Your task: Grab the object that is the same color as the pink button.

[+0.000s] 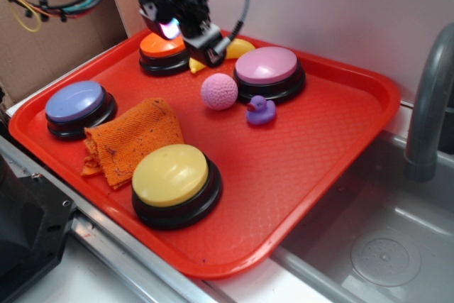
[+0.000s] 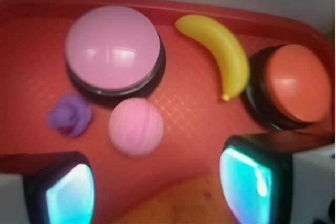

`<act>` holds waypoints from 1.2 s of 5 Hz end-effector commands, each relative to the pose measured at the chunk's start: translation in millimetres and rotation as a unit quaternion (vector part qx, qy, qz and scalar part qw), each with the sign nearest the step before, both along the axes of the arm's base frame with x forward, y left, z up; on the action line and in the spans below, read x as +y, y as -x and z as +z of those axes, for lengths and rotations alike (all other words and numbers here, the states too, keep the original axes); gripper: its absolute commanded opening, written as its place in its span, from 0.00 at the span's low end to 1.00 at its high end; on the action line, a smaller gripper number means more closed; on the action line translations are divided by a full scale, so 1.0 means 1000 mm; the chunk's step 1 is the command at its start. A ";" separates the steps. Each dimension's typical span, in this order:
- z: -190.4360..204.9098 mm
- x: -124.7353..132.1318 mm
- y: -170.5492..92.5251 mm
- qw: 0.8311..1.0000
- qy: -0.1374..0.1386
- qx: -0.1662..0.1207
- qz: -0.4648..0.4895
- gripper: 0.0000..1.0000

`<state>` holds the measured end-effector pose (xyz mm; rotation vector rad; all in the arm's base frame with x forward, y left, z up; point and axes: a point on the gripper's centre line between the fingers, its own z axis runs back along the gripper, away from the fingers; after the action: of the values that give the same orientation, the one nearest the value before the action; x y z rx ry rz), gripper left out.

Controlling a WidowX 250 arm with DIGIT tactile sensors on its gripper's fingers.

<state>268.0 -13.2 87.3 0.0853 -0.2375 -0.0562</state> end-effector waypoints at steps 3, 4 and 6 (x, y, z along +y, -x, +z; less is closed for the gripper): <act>-0.058 0.001 -0.024 0.999 -0.018 0.027 -0.009 0.12; -0.047 0.005 -0.023 0.999 -0.008 0.031 0.002 0.00; 0.025 0.025 -0.010 0.994 -0.003 0.102 0.033 0.00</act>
<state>269.9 8.0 94.8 0.0852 0.0332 0.0078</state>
